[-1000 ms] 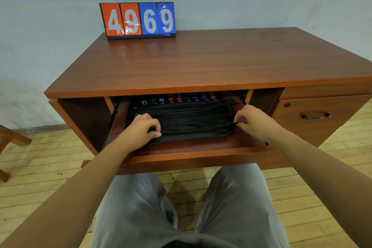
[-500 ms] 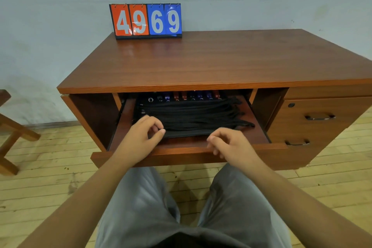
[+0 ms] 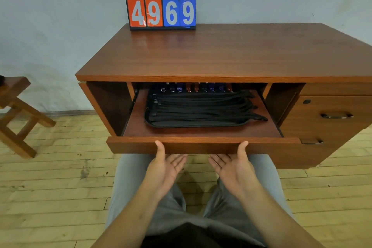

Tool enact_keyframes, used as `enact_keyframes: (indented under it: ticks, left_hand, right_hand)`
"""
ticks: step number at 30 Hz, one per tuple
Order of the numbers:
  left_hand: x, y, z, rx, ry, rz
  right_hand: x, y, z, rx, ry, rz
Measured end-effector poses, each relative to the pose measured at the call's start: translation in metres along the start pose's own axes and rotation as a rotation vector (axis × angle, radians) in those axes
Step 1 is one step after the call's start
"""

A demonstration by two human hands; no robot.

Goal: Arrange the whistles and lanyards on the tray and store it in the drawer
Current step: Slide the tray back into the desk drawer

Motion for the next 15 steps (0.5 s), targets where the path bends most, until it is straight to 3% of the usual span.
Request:
enact_keyframes:
  ticks: [15]
  left_hand:
    - [0.073,-0.016,0.03,-0.338,0.018,-0.004]
  right_hand:
    - [0.06,-0.041,-0.023,0.178,0.011,0.08]
Point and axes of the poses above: each hand's wrist, its own x-axis towards the middle knuckle, its own y-axis out of the back of the hand, z = x × y, the point moved 3 cm from there along x, towards the middle knuckle, and after that the axes turned 1 degree about x, right-handed, at the moved point
